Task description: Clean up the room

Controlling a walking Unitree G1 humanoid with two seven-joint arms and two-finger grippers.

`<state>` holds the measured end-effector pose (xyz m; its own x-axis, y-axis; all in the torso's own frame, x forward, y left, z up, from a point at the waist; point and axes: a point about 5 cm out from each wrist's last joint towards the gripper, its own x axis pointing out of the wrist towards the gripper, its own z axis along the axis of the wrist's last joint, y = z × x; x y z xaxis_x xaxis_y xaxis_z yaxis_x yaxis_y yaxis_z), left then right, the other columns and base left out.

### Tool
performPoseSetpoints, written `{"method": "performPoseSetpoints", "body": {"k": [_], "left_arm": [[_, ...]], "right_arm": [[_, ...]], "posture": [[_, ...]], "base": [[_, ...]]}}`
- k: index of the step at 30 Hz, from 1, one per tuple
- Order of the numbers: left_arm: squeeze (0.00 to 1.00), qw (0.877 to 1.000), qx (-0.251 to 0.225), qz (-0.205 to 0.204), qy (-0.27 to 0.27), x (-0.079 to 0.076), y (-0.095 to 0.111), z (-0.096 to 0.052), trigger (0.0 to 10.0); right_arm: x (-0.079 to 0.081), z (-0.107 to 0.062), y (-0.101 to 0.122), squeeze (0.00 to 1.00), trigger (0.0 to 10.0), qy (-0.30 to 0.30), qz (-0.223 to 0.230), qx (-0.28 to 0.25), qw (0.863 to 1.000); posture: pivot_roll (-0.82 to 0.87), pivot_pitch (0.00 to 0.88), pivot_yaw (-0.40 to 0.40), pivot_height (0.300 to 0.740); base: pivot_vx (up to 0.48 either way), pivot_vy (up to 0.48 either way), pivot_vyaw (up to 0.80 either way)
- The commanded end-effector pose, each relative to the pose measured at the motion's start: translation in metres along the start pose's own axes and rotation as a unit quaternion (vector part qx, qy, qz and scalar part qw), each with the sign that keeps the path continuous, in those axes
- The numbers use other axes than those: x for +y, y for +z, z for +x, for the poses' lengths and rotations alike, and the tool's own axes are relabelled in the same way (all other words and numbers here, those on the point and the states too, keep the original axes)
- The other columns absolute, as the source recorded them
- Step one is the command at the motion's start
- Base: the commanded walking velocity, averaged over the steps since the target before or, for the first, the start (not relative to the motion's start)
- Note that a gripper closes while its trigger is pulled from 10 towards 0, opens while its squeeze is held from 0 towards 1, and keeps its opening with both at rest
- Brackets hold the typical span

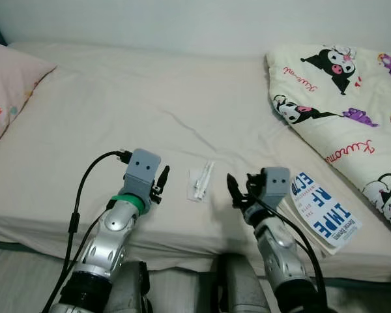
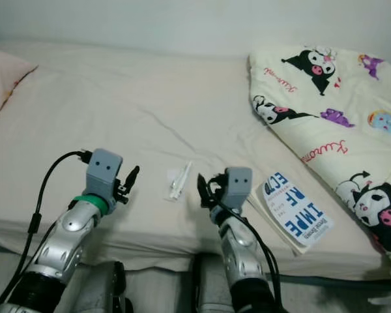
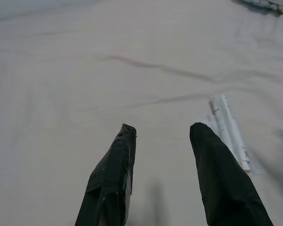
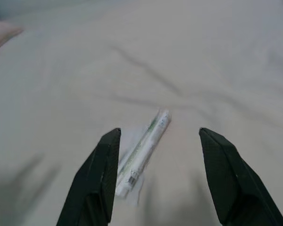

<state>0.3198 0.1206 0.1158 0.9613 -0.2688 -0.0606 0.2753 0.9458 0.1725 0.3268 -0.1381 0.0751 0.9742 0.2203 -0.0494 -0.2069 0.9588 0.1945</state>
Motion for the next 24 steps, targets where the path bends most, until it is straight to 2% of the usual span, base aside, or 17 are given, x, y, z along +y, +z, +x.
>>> {"method": "performPoseSetpoints", "body": {"k": [1,3,4,6,7,11,16,17,18,19,24], "left_arm": [[0.00,1.000,0.007,0.001,0.008,0.009,-0.002,-0.005,10.0],[0.00,1.000,-0.006,0.026,0.015,0.022,0.005,-0.011,10.0],[0.00,1.000,-0.006,0.026,0.015,0.022,0.005,-0.011,10.0],[0.00,0.998,-0.023,0.056,0.017,0.034,0.015,-0.018,10.0],[0.00,0.998,-0.023,0.056,0.017,0.034,0.015,-0.018,10.0],[0.00,0.995,-0.049,0.078,0.034,0.056,0.041,-0.035,10.0],[0.00,0.994,-0.059,0.084,0.042,0.063,0.053,-0.044,10.0],[0.00,0.994,-0.061,0.085,0.044,0.065,0.058,-0.047,10.0],[0.00,0.993,-0.063,0.086,0.046,0.067,0.063,-0.049,10.0],[0.00,0.993,-0.065,0.087,0.048,0.068,0.067,-0.052,10.0],[0.00,0.992,-0.067,0.090,0.054,0.071,0.075,-0.055,10.0]], "right_arm": [[0.003,0.000,-0.012,0.00,10.0,0.003,0.021,0.032,0.999],[0.005,0.008,-0.011,0.00,10.0,0.004,0.054,0.048,0.997],[0.005,0.008,-0.011,0.00,10.0,0.004,0.054,0.048,0.997],[0.007,0.015,-0.011,0.00,10.0,0.005,0.086,0.068,0.994],[0.007,0.015,-0.011,0.00,10.0,0.005,0.086,0.068,0.994],[-0.001,0.023,-0.010,0.00,10.0,-0.025,0.106,0.094,0.990],[-0.008,0.025,-0.007,0.02,10.0,-0.045,0.113,0.101,0.987],[-0.011,0.025,-0.007,0.06,10.0,-0.056,0.112,0.105,0.987],[-0.015,0.025,-0.006,0.76,10.0,-0.068,0.110,0.106,0.986],[-0.017,0.025,-0.005,1.00,10.0,-0.072,0.115,0.103,0.985],[-0.020,0.027,0.002,1.00,10.0,-0.070,0.133,0.079,0.985]], "posture": [[0.05,0.159,0.087,0.611],[0.07,0.185,0.092,0.611],[0.07,0.185,0.092,0.611],[0.10,0.215,0.100,0.611],[0.10,0.215,0.100,0.611],[0.17,0.285,0.122,0.611],[0.20,0.323,0.129,0.611],[0.21,0.344,0.133,0.611],[0.22,0.359,0.137,0.611],[0.22,0.373,0.142,0.611],[0.23,0.398,0.154,0.611]], "base": [[0.000,0.000,0.00],[0.000,0.000,0.00],[0.000,0.000,0.00],[0.000,0.000,0.00],[0.000,0.000,0.00],[0.000,0.000,0.00],[0.000,0.000,0.00],[0.000,0.000,0.00],[0.000,0.000,0.00],[0.000,0.000,0.00],[0.000,0.000,0.00]]}}
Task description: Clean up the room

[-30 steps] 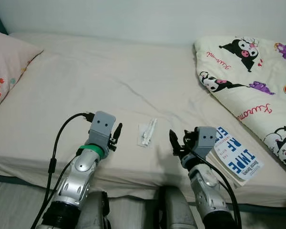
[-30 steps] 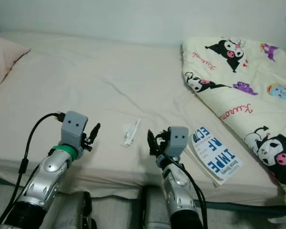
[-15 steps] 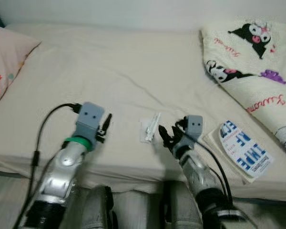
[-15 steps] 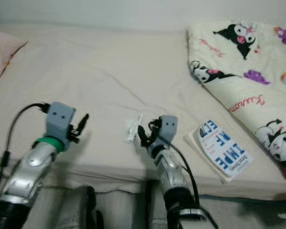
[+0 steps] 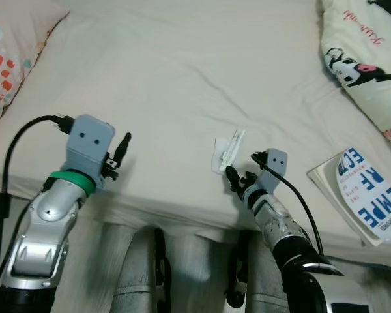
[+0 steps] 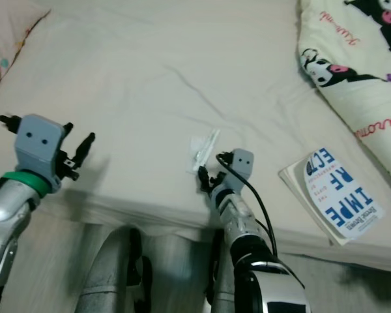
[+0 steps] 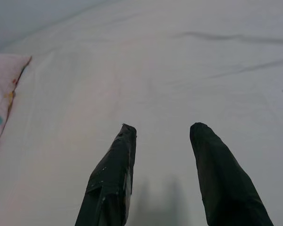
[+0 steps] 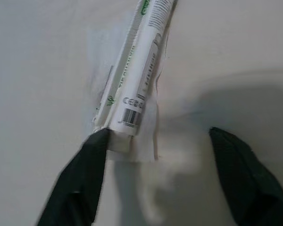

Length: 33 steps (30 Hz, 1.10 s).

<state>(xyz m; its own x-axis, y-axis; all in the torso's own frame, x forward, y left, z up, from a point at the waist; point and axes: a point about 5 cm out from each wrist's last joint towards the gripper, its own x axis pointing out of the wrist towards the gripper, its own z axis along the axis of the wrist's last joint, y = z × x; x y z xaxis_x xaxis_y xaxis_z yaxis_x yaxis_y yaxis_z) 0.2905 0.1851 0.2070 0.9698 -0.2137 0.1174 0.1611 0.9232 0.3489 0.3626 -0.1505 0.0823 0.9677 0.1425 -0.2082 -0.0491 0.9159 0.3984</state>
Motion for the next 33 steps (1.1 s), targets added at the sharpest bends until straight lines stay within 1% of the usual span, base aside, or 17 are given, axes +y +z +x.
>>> {"method": "performPoseSetpoints", "body": {"k": [1,3,4,6,9,11,14,15,16,18,19,21,23,30,31,32,33], "left_arm": [[0.00,1.000,0.012,-0.002,0.004,0.005,0.001,-0.006,10.0],[0.00,1.000,0.012,-0.002,0.004,0.005,0.001,-0.006,10.0],[0.00,1.000,0.006,-0.005,0.006,0.009,0.013,-0.008,10.0],[0.00,1.000,-0.002,-0.011,-0.004,0.008,0.024,-0.010,10.0],[0.00,1.000,-0.003,-0.013,-0.012,0.007,0.027,-0.012,10.0],[0.00,0.995,0.006,-0.032,-0.098,-0.011,0.031,-0.021,10.0],[0.00,0.990,0.012,-0.040,-0.134,-0.019,0.032,-0.026,10.0],[0.00,0.979,0.030,-0.055,-0.196,-0.033,0.029,-0.039,10.0],[0.00,0.979,0.030,-0.055,-0.196,-0.033,0.029,-0.039,10.0],[0.00,0.952,0.093,-0.097,-0.274,-0.058,0.015,-0.062,10.0],[0.00,0.952,0.093,-0.097,-0.274,-0.058,0.015,-0.062,10.0],[0.00,0.942,0.128,-0.117,-0.289,-0.072,0.004,-0.073,10.0],[0.00,0.941,0.146,-0.123,-0.279,-0.080,-0.004,-0.076,10.0],[0.00,0.940,0.160,-0.125,-0.274,-0.088,-0.006,-0.078,10.0],[0.00,0.941,0.161,-0.127,-0.270,-0.088,-0.005,-0.078,10.0],[0.00,0.941,0.161,-0.127,-0.270,-0.088,-0.005,-0.078,10.0],[0.00,0.942,0.165,-0.130,-0.263,-0.085,-0.002,-0.079,10.0]], "right_arm": [[-0.006,-0.003,-0.006,1.00,10.0,-0.009,0.025,0.003,1.000],[-0.006,-0.003,-0.006,1.00,10.0,-0.009,0.025,0.003,1.000],[-0.008,-0.001,0.003,0.00,10.0,-0.003,0.076,-0.022,0.997],[-0.007,0.001,0.010,0.00,10.0,0.010,0.109,-0.038,0.993],[-0.006,0.001,0.012,0.00,10.0,0.014,0.115,-0.042,0.992],[-0.001,0.004,0.017,0.00,10.0,0.031,0.124,-0.041,0.991],[0.001,0.005,0.018,0.00,10.0,0.037,0.125,-0.040,0.991],[0.005,0.007,0.020,0.00,10.0,0.051,0.124,-0.034,0.990],[0.005,0.007,0.020,0.00,10.0,0.051,0.124,-0.034,0.990],[0.016,0.010,0.020,0.00,10.0,0.080,0.117,-0.018,0.990],[0.016,0.010,0.020,0.00,10.0,0.080,0.117,-0.018,0.990],[0.023,0.012,0.020,0.00,10.0,0.098,0.109,-0.006,0.989],[0.027,0.012,0.020,0.00,10.0,0.110,0.107,-0.002,0.988],[0.034,0.014,0.023,0.00,10.0,0.132,0.126,0.008,0.983],[0.033,0.015,0.022,0.00,8.0,0.119,0.116,0.019,0.986],[0.033,0.015,0.022,0.00,8.0,0.119,0.116,0.019,0.986],[0.031,0.015,0.018,0.00,1.7,0.091,0.093,0.040,0.991]], "posture": [[0.24,0.405,0.157,0.611],[0.24,0.405,0.157,0.611],[0.26,0.436,0.173,0.611],[0.27,0.443,0.178,0.611],[0.28,0.445,0.179,0.611],[0.30,0.456,0.187,0.611],[0.30,0.456,0.187,0.611],[0.31,0.464,0.188,0.611],[0.31,0.464,0.188,0.611],[0.32,0.473,0.184,0.611],[0.32,0.473,0.184,0.611],[0.32,0.475,0.181,0.611],[0.33,0.481,0.175,0.611],[0.34,0.495,0.166,0.611],[0.34,0.500,0.165,0.611],[0.34,0.500,0.165,0.611],[0.34,0.506,0.166,0.611]], "base": [[0.000,0.000,0.00],[0.000,0.000,0.00],[0.000,0.000,0.00],[0.000,0.000,0.00],[0.000,0.000,0.00],[0.000,0.000,0.00],[0.000,0.000,0.00],[0.000,0.000,0.00],[0.000,0.000,0.00],[0.000,0.000,0.00],[0.000,0.000,0.00],[0.000,0.000,0.00],[0.000,0.000,0.00],[0.000,0.000,0.00],[0.000,0.000,0.00],[0.000,0.000,0.00],[0.000,0.000,0.00]]}}
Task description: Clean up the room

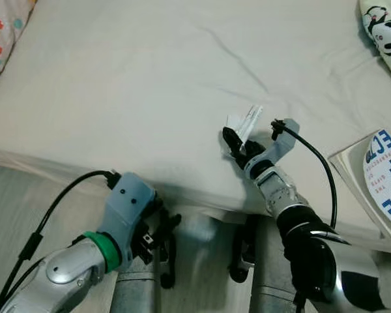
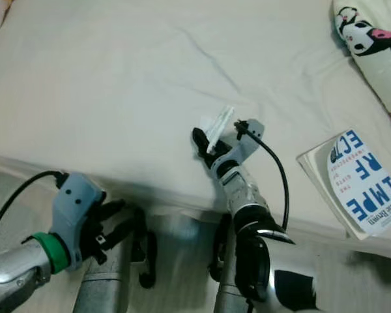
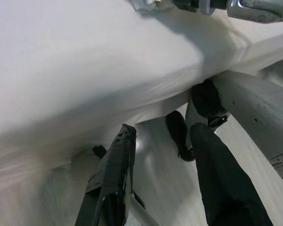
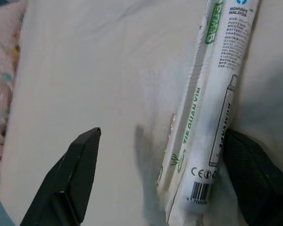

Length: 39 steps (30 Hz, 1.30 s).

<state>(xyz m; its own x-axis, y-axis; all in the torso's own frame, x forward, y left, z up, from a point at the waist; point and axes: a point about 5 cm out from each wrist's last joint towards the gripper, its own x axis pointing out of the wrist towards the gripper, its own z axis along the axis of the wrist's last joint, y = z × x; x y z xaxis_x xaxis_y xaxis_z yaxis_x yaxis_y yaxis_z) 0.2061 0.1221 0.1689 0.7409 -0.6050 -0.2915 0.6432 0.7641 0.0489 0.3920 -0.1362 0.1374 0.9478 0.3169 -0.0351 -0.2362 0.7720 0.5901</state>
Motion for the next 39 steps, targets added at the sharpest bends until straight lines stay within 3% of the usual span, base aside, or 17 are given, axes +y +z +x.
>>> {"method": "performPoseSetpoints", "body": {"k": [1,2,3,19,32,36,39], "left_arm": [[0.00,1.000,0.014,-0.009,0.004,-0.002,-0.004,-0.004,10.0],[0.00,1.000,0.014,-0.009,0.004,-0.002,-0.004,-0.004,10.0],[0.00,1.000,0.015,-0.011,0.011,-0.001,-0.004,-0.006,10.0],[0.00,0.999,0.005,-0.017,0.049,0.009,0.000,0.002,10.0],[0.00,0.998,-0.007,-0.018,0.065,0.015,0.002,0.018,10.0],[0.00,0.997,-0.019,-0.018,0.074,0.018,0.003,0.027,10.0],[0.00,0.995,-0.041,-0.020,0.090,0.024,0.004,0.044,10.0]], "right_arm": [[-0.008,-0.007,-0.032,0.00,1.7,-0.035,0.006,0.068,0.997],[-0.008,-0.007,-0.032,0.00,1.7,-0.035,0.006,0.068,0.997],[-0.011,-0.008,-0.032,0.00,0.0,-0.050,0.008,0.071,0.996],[-0.024,-0.012,-0.026,0.00,0.0,-0.095,0.018,0.087,0.992],[-0.020,-0.010,-0.011,0.00,0.0,-0.051,0.016,0.079,0.995],[-0.020,-0.009,-0.002,0.00,0.0,-0.029,-0.011,0.067,0.997],[-0.027,-0.019,0.012,0.00,0.0,0.025,-0.081,0.022,0.996]], "posture": [[0.34,0.506,0.166,0.611],[0.34,0.506,0.166,0.611],[0.34,0.508,0.165,0.611],[0.31,0.484,0.147,0.611],[0.26,0.399,0.101,0.611],[0.22,0.341,0.064,0.611],[0.14,0.257,0.032,0.611]], "base": [[0.000,0.000,0.00],[0.000,0.000,0.00],[0.000,0.000,0.00],[0.000,0.000,0.00],[0.000,0.000,0.00],[0.000,0.000,0.00],[0.000,0.000,0.00]]}}
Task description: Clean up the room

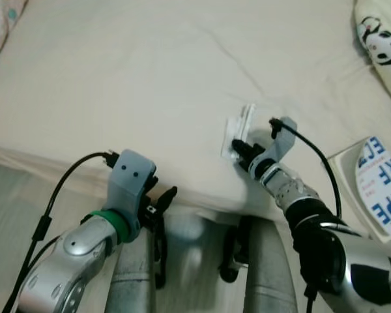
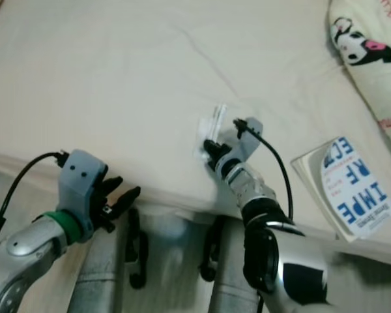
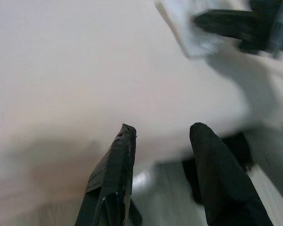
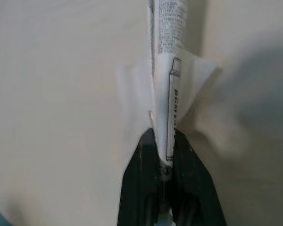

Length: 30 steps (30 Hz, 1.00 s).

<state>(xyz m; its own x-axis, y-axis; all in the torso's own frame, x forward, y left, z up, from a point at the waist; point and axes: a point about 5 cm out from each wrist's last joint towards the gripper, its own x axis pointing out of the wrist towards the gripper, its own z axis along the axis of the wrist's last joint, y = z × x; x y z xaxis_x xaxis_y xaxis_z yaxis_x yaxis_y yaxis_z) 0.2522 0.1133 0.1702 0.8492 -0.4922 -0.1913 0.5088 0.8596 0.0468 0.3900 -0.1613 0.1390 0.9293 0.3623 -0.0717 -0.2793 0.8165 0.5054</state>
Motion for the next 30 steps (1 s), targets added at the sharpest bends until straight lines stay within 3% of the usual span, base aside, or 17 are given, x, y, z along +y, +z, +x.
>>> {"method": "performPoseSetpoints", "body": {"k": [1,3,4,7,9,13,15,17,18,20,22,24,30], "left_arm": [[0.00,1.000,0.006,0.002,0.010,0.001,-0.008,0.004,10.0],[0.00,1.000,0.002,0.001,0.014,0.002,-0.009,0.009,10.0],[0.00,1.000,-0.003,0.001,0.018,0.004,-0.009,0.012,10.0],[0.00,1.000,-0.004,0.001,0.019,0.005,-0.010,0.016,10.0],[0.00,1.000,-0.008,0.001,0.021,0.009,-0.012,0.025,10.0],[0.00,1.000,-0.009,0.002,0.021,0.010,-0.013,0.028,10.0],[0.00,0.999,-0.011,0.012,0.034,0.015,-0.017,0.036,10.0],[0.00,0.999,-0.011,0.012,0.034,0.015,-0.017,0.036,10.0],[0.00,0.999,-0.013,0.012,0.051,0.019,-0.020,0.040,10.0],[0.00,0.999,-0.013,0.012,0.051,0.019,-0.020,0.040,10.0],[0.00,0.994,-0.022,0.016,0.102,0.029,-0.025,0.045,10.0],[0.00,0.990,-0.030,0.019,0.135,0.034,-0.026,0.047,10.0],[0.00,0.989,-0.026,0.019,0.141,0.033,-0.034,0.052,10.0]], "right_arm": [[-0.008,-0.009,-0.004,0.00,0.0,0.014,-0.030,-0.007,0.999],[-0.011,-0.014,-0.004,0.00,0.2,0.020,-0.056,-0.018,0.998],[-0.014,-0.025,-0.007,0.00,10.0,0.016,-0.079,-0.037,0.996],[-0.015,-0.033,-0.009,0.00,10.0,0.010,-0.096,-0.051,0.994],[-0.015,-0.055,-0.014,0.00,10.0,-0.021,-0.131,-0.096,0.986],[-0.014,-0.061,-0.015,0.00,10.0,-0.032,-0.138,-0.112,0.984],[-0.008,-0.075,-0.018,0.00,10.0,-0.067,-0.200,-0.163,0.964],[-0.008,-0.075,-0.018,0.00,10.0,-0.067,-0.200,-0.163,0.964],[-0.005,-0.080,-0.020,0.00,10.0,-0.085,-0.230,-0.182,0.952],[-0.005,-0.080,-0.020,0.00,10.0,-0.085,-0.230,-0.182,0.952],[-0.003,-0.086,-0.024,0.00,10.0,-0.110,-0.267,-0.199,0.937],[-0.003,-0.087,-0.026,0.00,10.0,-0.116,-0.271,-0.193,0.936],[0.000,-0.091,-0.029,0.00,10.0,-0.123,-0.273,-0.177,0.938]], "posture": [[0.14,0.257,0.032,0.611],[0.11,0.237,0.030,0.611],[0.10,0.221,0.030,0.611],[0.06,0.193,0.034,0.611],[0.01,0.146,0.040,0.611],[0.01,0.146,0.040,0.611],[-0.03,0.098,0.043,0.611],[-0.03,0.098,0.043,0.611],[-0.03,0.086,0.038,0.616],[-0.03,0.086,0.038,0.616],[-0.04,0.063,0.027,0.626],[-0.04,0.053,0.022,0.636],[-0.04,0.041,0.017,0.656]], "base": [[0.000,0.000,0.00],[0.000,0.000,0.00],[0.000,0.000,0.00],[0.000,0.000,0.00],[0.000,0.000,0.00],[0.000,0.000,0.00],[0.000,0.000,0.00],[0.000,0.000,0.00],[0.000,0.000,0.00],[0.000,0.000,0.00],[0.000,0.000,0.00],[0.000,0.000,0.00],[0.000,0.000,0.00]]}}
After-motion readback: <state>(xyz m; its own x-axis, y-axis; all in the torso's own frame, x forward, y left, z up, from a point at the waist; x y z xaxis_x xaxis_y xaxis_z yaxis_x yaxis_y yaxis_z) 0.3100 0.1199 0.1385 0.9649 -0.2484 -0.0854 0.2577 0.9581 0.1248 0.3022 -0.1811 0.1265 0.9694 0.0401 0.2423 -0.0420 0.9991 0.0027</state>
